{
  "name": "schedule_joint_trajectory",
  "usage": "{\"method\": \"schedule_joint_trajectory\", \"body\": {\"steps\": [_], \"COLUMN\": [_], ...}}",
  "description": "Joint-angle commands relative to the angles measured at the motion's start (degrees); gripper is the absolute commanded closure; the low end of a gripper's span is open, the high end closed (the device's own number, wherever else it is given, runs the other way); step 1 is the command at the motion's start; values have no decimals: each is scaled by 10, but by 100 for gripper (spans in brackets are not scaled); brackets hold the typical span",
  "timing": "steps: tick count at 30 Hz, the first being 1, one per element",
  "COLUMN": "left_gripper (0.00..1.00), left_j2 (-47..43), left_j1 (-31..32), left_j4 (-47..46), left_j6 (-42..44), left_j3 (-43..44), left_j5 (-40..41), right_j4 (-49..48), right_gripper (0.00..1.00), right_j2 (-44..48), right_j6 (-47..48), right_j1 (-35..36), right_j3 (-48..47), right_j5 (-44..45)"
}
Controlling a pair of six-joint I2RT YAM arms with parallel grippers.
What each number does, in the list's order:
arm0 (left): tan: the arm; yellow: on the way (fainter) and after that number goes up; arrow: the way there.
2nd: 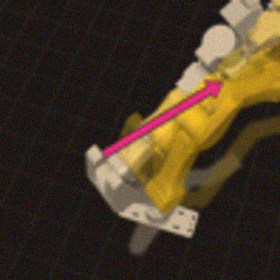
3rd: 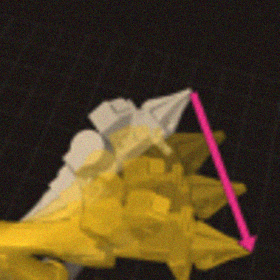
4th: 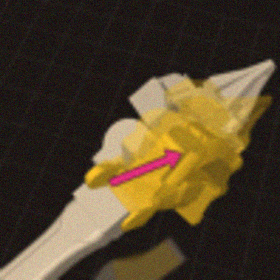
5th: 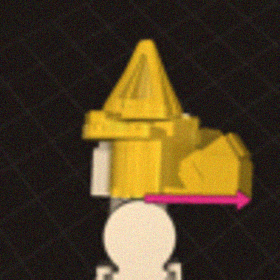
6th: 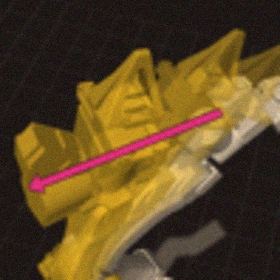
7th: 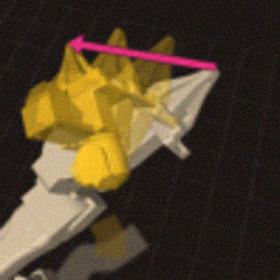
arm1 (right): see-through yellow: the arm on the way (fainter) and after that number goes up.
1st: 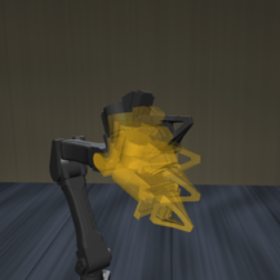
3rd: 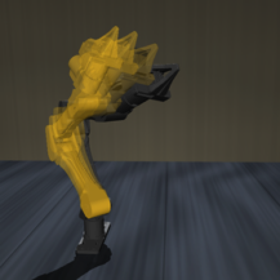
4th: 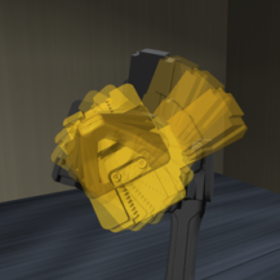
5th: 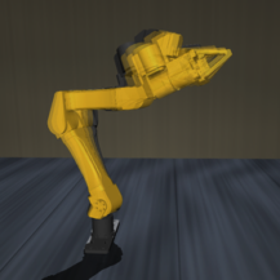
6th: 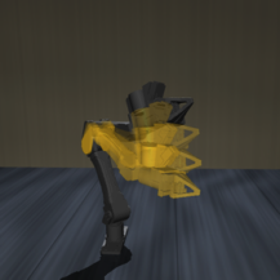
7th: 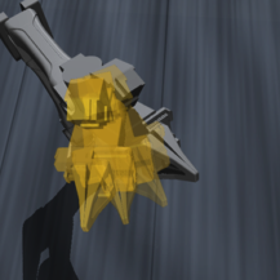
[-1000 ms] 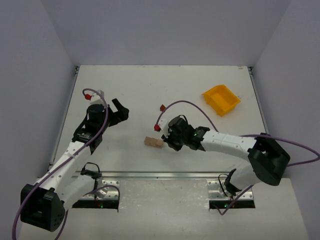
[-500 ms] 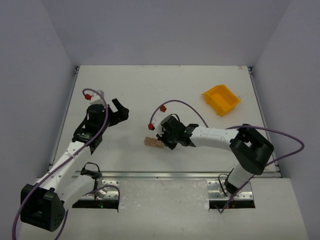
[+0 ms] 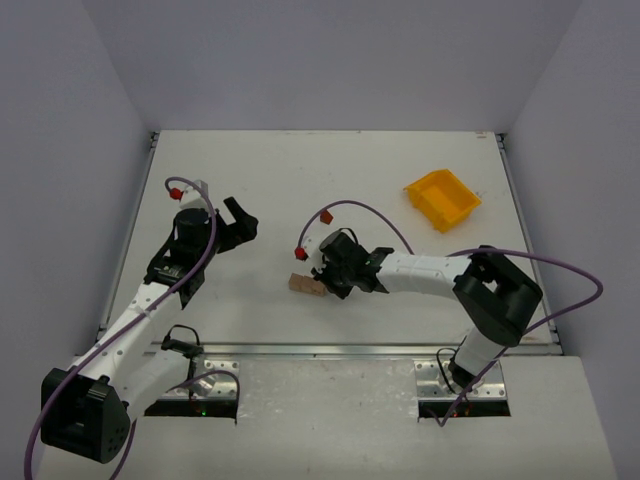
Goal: Build the wood block tower
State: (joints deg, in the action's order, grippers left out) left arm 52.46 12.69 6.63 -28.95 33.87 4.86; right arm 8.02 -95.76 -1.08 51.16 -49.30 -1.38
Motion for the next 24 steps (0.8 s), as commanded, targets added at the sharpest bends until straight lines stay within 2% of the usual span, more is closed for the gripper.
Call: {"method": "schedule_joint_trajectory", "body": {"steps": [1, 24], "left_gripper": [0, 0], "left_j2": [-14, -16], "left_j1": [1, 1], "left_j4": [-19, -18], "left_j6": [4, 4], "left_j3": [11, 11], "left_j5": [-5, -6], "right_j4": [-26, -36], "right_gripper": [92, 88], "right_j2": [-3, -7], "right_j6": [0, -2], "right_j1": [4, 4], "right_j3": [-26, -26], "right_j5": [12, 13]}}
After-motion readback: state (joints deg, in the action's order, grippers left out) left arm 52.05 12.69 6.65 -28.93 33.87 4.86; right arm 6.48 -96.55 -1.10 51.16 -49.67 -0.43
